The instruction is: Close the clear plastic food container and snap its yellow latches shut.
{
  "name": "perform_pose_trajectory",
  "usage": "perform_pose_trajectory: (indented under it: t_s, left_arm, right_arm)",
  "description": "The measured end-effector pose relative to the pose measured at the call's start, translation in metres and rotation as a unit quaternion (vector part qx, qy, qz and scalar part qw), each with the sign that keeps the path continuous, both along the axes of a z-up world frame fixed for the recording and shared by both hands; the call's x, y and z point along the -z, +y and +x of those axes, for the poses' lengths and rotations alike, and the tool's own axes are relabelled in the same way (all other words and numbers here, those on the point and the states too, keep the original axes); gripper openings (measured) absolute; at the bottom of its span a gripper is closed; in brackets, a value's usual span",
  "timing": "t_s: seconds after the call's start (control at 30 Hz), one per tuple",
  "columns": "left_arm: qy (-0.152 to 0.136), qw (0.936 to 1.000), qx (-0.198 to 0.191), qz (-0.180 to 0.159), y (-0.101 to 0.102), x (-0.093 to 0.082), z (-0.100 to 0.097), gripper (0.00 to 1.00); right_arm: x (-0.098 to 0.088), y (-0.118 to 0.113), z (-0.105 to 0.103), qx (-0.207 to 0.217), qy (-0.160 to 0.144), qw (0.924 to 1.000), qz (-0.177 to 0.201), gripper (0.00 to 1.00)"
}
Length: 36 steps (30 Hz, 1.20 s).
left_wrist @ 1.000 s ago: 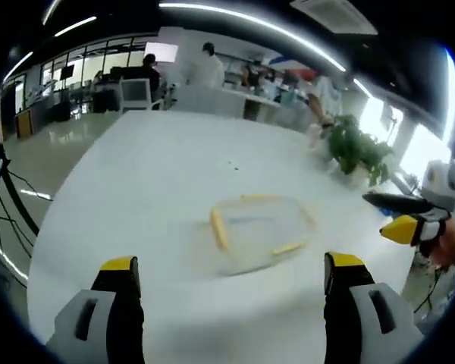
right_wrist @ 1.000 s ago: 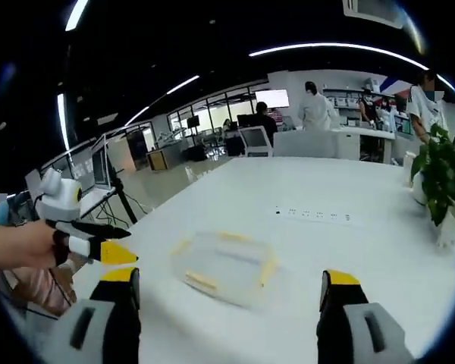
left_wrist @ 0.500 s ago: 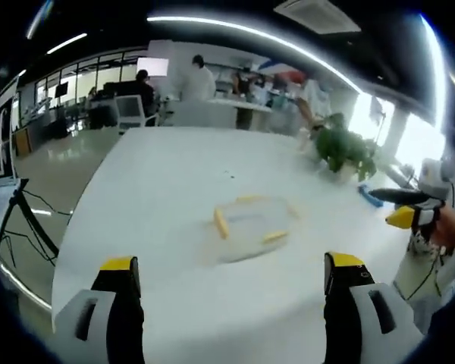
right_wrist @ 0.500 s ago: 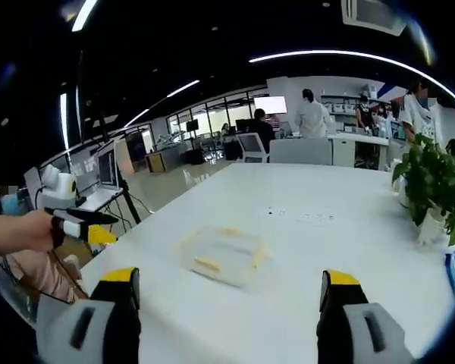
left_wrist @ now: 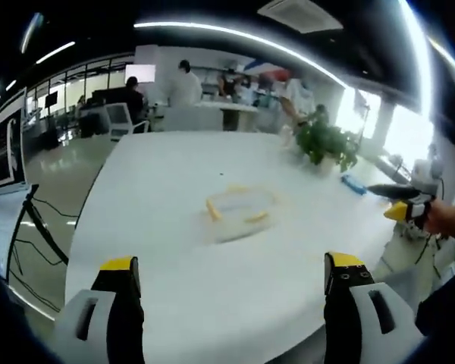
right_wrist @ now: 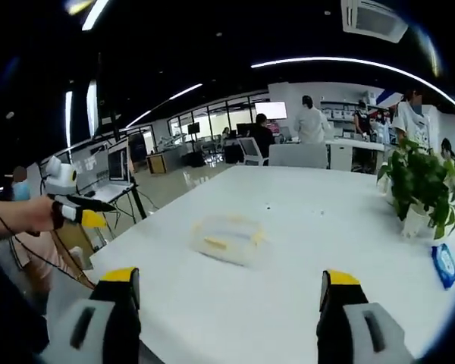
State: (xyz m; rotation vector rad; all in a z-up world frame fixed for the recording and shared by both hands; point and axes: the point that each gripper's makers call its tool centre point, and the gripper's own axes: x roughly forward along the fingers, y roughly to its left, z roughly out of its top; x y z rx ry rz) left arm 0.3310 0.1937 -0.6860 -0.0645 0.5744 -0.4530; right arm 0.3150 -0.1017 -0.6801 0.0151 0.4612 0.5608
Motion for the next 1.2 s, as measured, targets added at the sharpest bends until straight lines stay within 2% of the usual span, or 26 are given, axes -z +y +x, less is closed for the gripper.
perform_pose_trajectory:
  t_s: [0.07, 0.13, 0.2, 0.23, 0.33, 0.4, 0.5, 0.57, 0.7, 0.73, 0.8, 0.87, 0.97, 1.03, 1.13, 1.2]
  left_arm:
    - [0.005, 0.9999, 0.012, 0.002, -0.003, 0.003, -0.011, 0.99]
    - [0.012, 0.9994, 0.032, 0.002, -0.008, 0.006, -0.024, 0.99]
    - [0.006, 0.9993, 0.038, 0.004, -0.008, 0.004, -0.032, 0.99]
    - [0.007, 0.9992, 0.038, 0.006, -0.006, 0.003, -0.037, 0.99]
    - [0.005, 0.9991, 0.04, 0.016, -0.002, 0.0, -0.047, 0.99]
    - [0.008, 0.9993, 0.035, 0.011, 0.002, -0.003, -0.054, 0.99]
    - [0.007, 0.9994, 0.034, 0.007, 0.004, -0.005, -0.062, 0.99]
    - [0.007, 0.9992, 0.036, 0.016, 0.005, -0.004, -0.068, 0.99]
    - [0.011, 0.9993, 0.033, 0.013, 0.006, -0.003, -0.075, 0.99]
    - [0.008, 0.9994, 0.03, 0.013, 0.007, -0.005, -0.076, 0.99]
    - [0.0, 0.9994, 0.029, 0.017, 0.006, -0.009, -0.079, 0.99]
    - [-0.001, 0.9995, 0.032, 0.009, 0.002, -0.01, -0.081, 0.99]
    - [0.006, 0.9994, 0.034, 0.007, -0.003, -0.002, -0.084, 0.99]
    - [0.007, 0.9993, 0.035, 0.01, -0.005, 0.0, -0.085, 0.99]
    - [0.006, 0.9995, 0.031, 0.002, -0.009, -0.001, -0.084, 0.99]
    - [0.004, 0.9996, 0.03, 0.003, -0.01, -0.001, -0.084, 0.99]
  right_arm:
    - [-0.003, -0.003, -0.006, 0.009, 0.004, 0.9998, 0.017, 1.0]
    - [-0.004, -0.005, -0.015, 0.003, 0.001, 0.9999, 0.014, 1.0]
    - [0.001, -0.011, -0.024, -0.011, -0.007, 0.9995, -0.028, 1.0]
    - [0.002, -0.011, -0.03, -0.015, -0.007, 0.9993, -0.034, 1.0]
    - [0.001, -0.015, -0.042, -0.016, -0.004, 0.9996, -0.024, 1.0]
    - [0.0, -0.014, -0.05, -0.018, 0.007, 0.9998, -0.001, 1.0]
    - [0.002, -0.016, -0.058, -0.018, 0.007, 0.9998, -0.002, 1.0]
    - [0.006, -0.02, -0.062, -0.017, 0.009, 0.9998, -0.004, 1.0]
    - [0.017, -0.029, -0.065, -0.011, 0.016, 0.9998, -0.008, 1.0]
    - [0.018, -0.033, -0.064, -0.003, 0.012, 0.9999, -0.005, 0.99]
    - [0.021, -0.037, -0.063, 0.007, 0.023, 0.9997, 0.007, 0.99]
    - [0.022, -0.041, -0.061, 0.014, 0.024, 0.9995, 0.014, 0.98]
    - [0.027, -0.043, -0.057, 0.01, 0.035, 0.9993, 0.01, 0.98]
    - [0.027, -0.046, -0.055, 0.013, 0.032, 0.9994, 0.01, 0.96]
    - [0.023, -0.051, -0.049, 0.022, 0.029, 0.9987, 0.035, 0.93]
    - [0.026, -0.054, -0.045, 0.025, 0.037, 0.9985, 0.031, 0.96]
